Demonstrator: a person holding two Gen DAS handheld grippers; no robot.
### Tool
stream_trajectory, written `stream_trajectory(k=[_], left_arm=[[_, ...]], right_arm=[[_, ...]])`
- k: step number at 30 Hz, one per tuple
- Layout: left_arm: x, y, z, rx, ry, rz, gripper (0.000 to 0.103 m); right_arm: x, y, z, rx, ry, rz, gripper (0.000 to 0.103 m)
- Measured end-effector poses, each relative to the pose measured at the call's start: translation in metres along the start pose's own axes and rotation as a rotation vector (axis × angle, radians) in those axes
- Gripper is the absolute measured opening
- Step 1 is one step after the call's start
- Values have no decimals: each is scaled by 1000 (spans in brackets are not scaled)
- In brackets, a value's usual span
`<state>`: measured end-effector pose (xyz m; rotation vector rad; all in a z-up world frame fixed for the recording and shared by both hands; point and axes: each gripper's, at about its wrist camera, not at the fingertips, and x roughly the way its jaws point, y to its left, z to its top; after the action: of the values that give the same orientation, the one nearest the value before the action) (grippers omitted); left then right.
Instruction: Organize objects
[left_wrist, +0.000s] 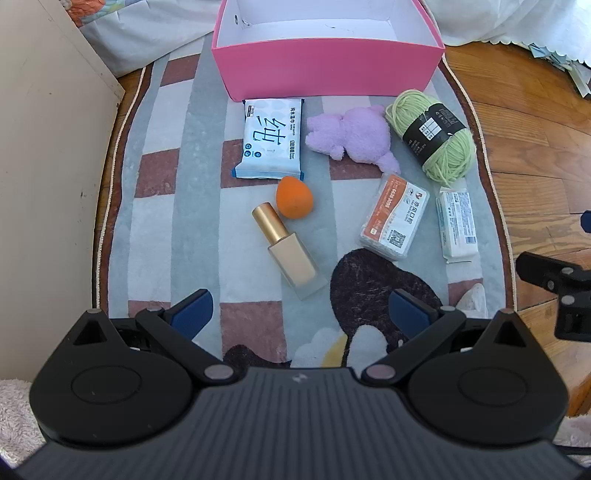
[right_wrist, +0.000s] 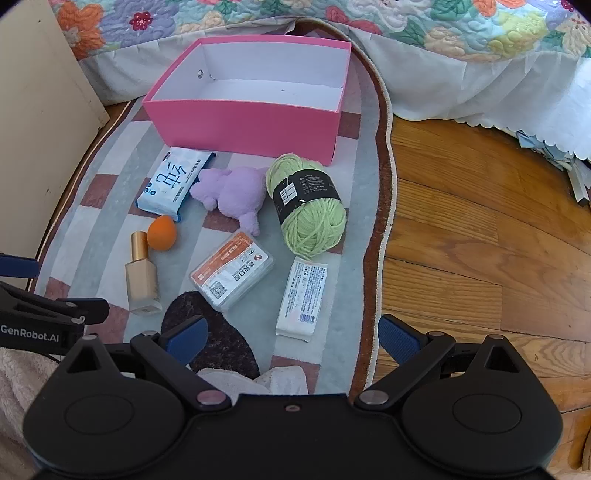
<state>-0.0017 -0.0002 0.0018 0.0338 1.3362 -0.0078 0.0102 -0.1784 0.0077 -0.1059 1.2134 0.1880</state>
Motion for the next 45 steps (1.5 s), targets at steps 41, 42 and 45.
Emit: stream_trajectory(k=[41,42,45], left_arm=[[2,1,-1,12,15,-28,103],[2,1,-1,11,17,-35,103],[1,1,-2,7,23,-58,103]], right_arm=[[6,3,0,-6,31,21,100],[6,3,0,-7,32,21,100],[6,2,0,-6,33,23,100]])
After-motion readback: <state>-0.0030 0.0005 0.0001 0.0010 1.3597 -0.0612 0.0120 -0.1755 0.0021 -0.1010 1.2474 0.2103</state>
